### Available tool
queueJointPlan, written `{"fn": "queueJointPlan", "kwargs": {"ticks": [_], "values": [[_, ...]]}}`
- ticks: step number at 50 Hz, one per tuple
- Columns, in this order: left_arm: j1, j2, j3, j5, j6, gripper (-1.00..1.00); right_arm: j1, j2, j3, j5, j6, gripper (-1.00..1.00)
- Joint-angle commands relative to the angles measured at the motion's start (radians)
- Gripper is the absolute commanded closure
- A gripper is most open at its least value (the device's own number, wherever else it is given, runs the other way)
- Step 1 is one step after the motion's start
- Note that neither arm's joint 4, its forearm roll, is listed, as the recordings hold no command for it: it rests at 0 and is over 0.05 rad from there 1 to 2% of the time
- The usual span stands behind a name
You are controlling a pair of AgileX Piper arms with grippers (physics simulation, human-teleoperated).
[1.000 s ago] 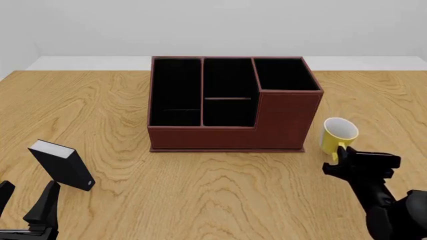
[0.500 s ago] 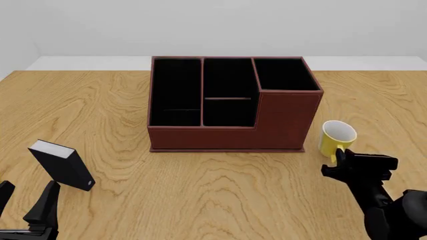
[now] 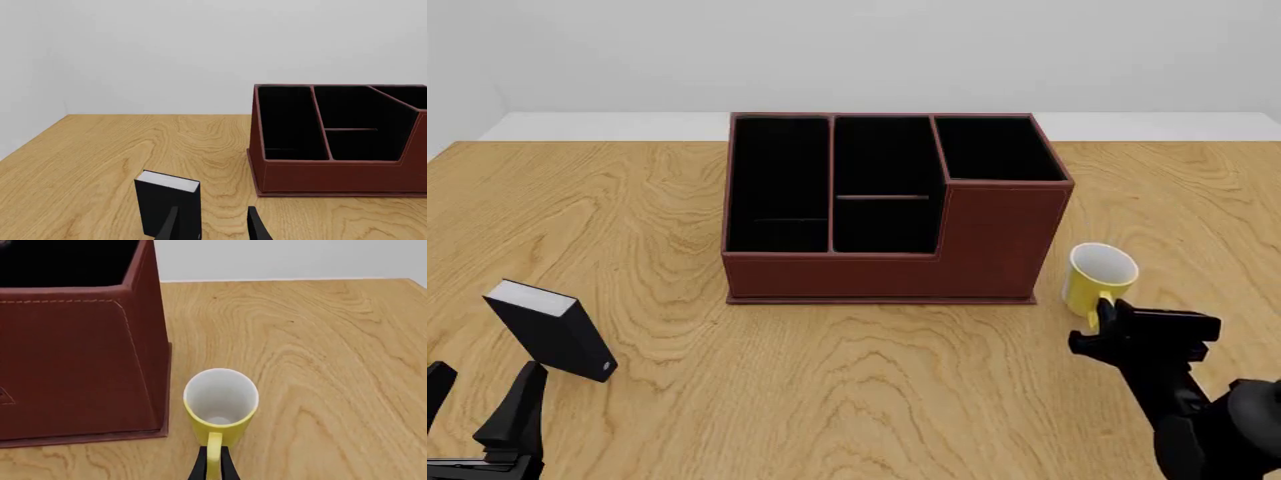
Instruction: Pick up the yellow and white mug and place it to the right of the caddy.
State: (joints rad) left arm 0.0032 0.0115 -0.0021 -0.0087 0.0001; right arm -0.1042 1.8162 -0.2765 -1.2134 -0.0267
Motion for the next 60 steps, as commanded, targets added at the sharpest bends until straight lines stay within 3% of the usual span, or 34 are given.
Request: {"fn": "queueJointPlan", "kwargs": {"ticks": [1,27,28,40,60], "values": [[0.0,0.0,0.0,0.0,0.0,-1.0,-0.003,0.032,-0.011,-0.003,0.009,1.0],[0.0,0.0,0.0,0.0,0.0,-1.0,-0.009,0.059,-0.011,-0.005,0.027,1.0],[0.0,0.0,0.0,0.0,0.0,-1.0,-0.009,0.06,-0.013,-0.006,0.027,-1.0],[0.0,0.0,0.0,0.0,0.0,-1.0,-0.004,0.087,-0.012,-0.006,0.03,-1.0],[0.0,0.0,0.0,0.0,0.0,-1.0,-0.029,-0.033,0.08,-0.006,0.008,-1.0]]}}
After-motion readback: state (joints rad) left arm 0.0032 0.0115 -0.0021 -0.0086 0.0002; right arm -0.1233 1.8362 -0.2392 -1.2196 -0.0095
